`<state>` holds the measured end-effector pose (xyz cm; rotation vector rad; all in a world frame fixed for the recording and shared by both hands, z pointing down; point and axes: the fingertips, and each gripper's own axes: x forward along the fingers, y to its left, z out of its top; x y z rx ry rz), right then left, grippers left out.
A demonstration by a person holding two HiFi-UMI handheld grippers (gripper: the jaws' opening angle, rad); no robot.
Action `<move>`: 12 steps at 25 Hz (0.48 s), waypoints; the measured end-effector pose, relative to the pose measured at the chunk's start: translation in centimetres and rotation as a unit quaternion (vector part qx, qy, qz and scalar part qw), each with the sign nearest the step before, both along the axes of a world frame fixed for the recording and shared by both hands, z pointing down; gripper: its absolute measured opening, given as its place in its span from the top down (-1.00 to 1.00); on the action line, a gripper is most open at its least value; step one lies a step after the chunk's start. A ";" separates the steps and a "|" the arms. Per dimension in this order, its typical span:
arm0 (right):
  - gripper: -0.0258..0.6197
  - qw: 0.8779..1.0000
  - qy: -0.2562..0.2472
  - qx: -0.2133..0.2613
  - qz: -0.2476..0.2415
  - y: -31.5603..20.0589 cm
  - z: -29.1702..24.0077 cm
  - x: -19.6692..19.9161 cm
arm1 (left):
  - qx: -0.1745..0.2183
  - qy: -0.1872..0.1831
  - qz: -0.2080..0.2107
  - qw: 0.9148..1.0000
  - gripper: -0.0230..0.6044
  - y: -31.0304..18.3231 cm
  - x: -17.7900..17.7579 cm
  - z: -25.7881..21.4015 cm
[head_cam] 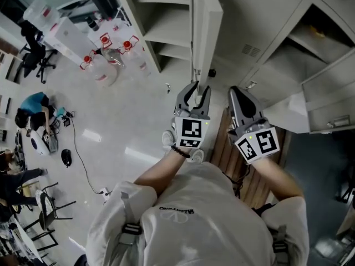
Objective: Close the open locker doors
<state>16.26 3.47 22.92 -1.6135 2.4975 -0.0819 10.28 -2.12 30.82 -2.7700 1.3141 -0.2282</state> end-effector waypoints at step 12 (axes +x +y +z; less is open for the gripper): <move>0.83 0.999 -0.005 0.011 -0.051 -3.2 -1.4 -3.3 | -0.023 0.005 0.023 0.999 0.60 -2.1 -2.1 1.1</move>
